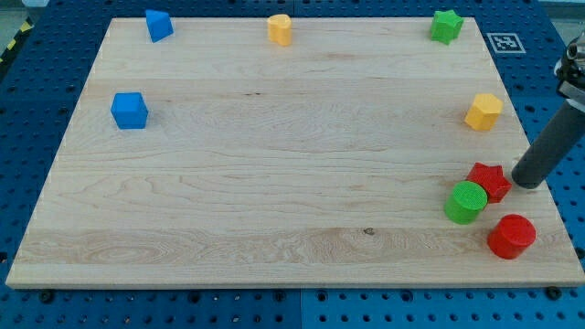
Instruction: Move the red star diagonally to the bottom right side of the blue cube
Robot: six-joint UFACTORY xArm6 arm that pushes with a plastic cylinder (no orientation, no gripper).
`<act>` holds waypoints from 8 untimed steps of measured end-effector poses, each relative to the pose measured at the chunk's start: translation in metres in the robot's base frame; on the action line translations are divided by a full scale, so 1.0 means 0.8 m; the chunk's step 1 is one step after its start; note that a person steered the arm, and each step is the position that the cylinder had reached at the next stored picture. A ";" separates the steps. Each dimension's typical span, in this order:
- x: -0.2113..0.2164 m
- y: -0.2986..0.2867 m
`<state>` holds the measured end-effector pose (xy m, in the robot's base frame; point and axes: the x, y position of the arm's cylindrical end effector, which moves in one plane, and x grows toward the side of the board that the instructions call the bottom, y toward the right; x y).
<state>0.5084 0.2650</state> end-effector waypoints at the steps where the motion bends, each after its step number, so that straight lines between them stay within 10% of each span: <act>1: 0.001 -0.011; 8: 0.032 -0.115</act>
<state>0.5340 0.1729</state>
